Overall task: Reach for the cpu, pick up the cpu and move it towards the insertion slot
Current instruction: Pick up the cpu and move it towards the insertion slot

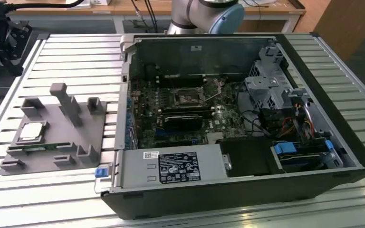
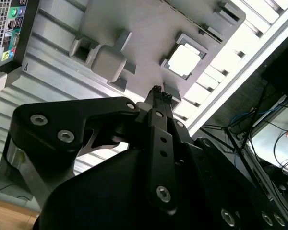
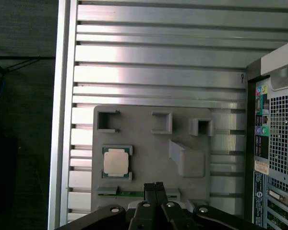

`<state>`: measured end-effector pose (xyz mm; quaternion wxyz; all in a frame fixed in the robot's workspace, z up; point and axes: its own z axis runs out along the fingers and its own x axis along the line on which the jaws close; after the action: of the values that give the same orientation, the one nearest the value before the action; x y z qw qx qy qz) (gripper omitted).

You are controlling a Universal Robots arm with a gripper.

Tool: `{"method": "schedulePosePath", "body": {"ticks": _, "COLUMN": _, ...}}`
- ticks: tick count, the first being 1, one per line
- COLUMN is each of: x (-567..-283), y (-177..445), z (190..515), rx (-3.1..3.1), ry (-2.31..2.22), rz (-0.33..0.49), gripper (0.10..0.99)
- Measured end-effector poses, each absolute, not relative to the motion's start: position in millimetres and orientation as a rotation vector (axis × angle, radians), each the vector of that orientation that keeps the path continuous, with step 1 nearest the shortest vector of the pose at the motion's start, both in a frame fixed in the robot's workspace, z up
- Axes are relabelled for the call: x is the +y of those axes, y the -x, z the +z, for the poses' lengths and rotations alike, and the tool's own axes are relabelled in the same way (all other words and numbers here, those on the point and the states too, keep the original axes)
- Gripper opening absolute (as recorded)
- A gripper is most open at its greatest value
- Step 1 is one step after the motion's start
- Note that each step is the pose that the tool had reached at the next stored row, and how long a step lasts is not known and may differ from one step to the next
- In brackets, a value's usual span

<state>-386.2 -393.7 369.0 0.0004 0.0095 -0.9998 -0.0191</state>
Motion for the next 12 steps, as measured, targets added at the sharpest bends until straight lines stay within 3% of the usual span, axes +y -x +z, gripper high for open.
{"method": "schedulePosePath", "body": {"ticks": 12, "x": -394, "y": 398, "z": 368, "rx": -3.14, "ry": -0.03, "rz": -0.06, "gripper": 0.106}}
